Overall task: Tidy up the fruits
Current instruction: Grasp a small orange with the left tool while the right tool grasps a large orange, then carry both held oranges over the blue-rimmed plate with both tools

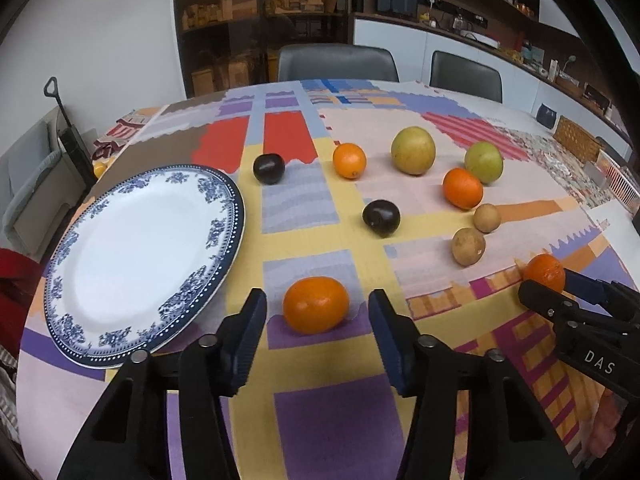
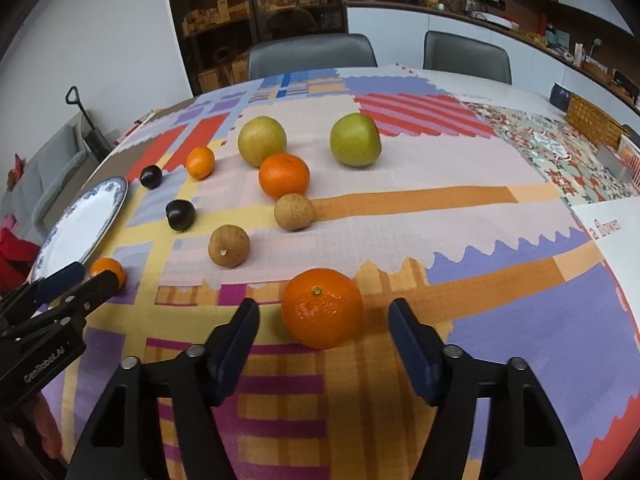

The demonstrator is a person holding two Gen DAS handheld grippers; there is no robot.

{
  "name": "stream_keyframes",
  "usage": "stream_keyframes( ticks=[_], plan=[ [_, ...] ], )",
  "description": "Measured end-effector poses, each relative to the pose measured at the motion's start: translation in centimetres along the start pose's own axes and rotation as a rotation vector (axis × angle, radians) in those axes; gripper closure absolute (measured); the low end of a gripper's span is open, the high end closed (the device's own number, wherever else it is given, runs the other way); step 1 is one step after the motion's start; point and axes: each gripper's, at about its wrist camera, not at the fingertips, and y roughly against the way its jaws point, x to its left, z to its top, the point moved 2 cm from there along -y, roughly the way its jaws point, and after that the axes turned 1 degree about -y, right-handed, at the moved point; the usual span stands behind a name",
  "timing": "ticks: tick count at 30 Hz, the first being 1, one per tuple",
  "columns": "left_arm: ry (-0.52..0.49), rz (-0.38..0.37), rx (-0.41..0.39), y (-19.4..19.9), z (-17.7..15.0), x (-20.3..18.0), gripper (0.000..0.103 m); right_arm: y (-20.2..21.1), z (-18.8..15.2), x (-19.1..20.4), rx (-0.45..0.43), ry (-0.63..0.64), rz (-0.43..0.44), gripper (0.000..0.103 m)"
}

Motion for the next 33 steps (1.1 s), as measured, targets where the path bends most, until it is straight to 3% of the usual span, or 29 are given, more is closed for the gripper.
stream_keyframes(
  ticks=[7,14,26,33],
  plan=[
    [0.000,-0.007,0.029,-1.0,0.2,0.0,0.068,-0.5,-0.1,-0.1,0.020,0.011,-0.013,0.050],
    [0.000,-0.010,0.025,-1.1,0.3,0.0,0.068,-0.5,0.1,0.1,0.014,0.029,-0.012,0.061],
    [0.005,-0.022,-0.009,1.2,0.1,0.3,0.068,1.0,0.4,0.9,-0.021,0.045,0.032,0.061],
    [0.026,-0.005,-0.056,4.1,-0.5,1.7,0.068,2.8,0.7,3.0,-0.048,0.075,0.105,0.061]
  ],
)
